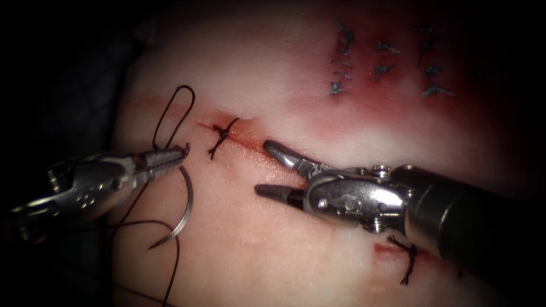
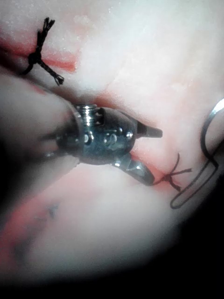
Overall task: Wound Closure
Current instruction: Cut the suture end.
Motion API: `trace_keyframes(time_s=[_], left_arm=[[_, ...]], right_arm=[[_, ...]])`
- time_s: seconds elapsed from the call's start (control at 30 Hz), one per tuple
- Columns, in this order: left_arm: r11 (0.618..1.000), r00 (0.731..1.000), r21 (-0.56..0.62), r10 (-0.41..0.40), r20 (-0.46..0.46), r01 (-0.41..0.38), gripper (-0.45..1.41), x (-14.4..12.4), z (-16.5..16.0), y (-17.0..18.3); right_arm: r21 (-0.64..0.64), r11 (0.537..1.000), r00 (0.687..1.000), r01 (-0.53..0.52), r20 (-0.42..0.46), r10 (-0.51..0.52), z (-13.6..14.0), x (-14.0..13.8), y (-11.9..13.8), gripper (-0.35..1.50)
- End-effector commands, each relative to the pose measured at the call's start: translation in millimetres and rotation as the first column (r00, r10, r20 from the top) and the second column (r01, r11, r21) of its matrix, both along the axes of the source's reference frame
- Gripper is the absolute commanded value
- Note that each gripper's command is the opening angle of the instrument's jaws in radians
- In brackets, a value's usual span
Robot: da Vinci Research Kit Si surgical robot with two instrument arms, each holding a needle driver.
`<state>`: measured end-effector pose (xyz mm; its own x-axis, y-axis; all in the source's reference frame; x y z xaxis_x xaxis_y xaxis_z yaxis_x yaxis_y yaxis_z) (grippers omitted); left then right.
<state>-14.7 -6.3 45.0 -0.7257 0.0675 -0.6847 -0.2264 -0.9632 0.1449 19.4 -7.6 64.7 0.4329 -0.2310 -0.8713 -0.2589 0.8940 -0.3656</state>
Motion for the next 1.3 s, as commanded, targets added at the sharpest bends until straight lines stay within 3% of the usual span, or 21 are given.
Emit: trace_keyframes(time_s=[0.03, 0.37, 0.73, 1.07, 1.23, 1.3], left_arm=[[1.000, 1.000, -0.002, -0.002, 0.002, 0.002, -0.35, -0.4, 0.4, 1.0], [1.000, 1.000, -0.003, -0.007, -0.005, 0.007, -0.35, -1.3, 3.5, 8.2], [0.996, 0.996, 0.016, -0.084, 0.016, 0.084, -0.35, -6.7, 12.9, 15.1], [0.984, 0.996, 0.150, -0.092, -0.022, 0.094, -0.31, -9.5, 20.1, 17.4], [0.956, 0.990, 0.257, -0.132, -0.049, 0.141, 0.21, -9.6, 23.2, 16.7], [0.933, 0.981, 0.301, -0.180, -0.076, 0.195, 0.47, -9.3, 23.9, 16.4]], right_arm=[[-0.001, 1.000, 1.000, 0.000, 0.000, 0.000, 0.5, 0.4, 0.3, 1.48], [0.005, 1.000, 1.000, -0.004, -0.006, 0.004, 0.0, 0.7, -1.4, 1.48], [0.028, 0.999, 1.000, -0.028, 0.013, 0.027, -0.1, -0.7, -1.8, 1.48], [0.036, 0.999, 0.999, -0.035, 0.015, 0.034, 0.0, -1.1, -2.2, 1.48], [0.040, 0.999, 0.999, -0.035, 0.013, 0.035, -0.1, -1.2, -2.4, 1.48], [0.040, 0.999, 0.999, -0.035, 0.013, 0.035, -0.2, -1.3, -2.5, 1.48]])
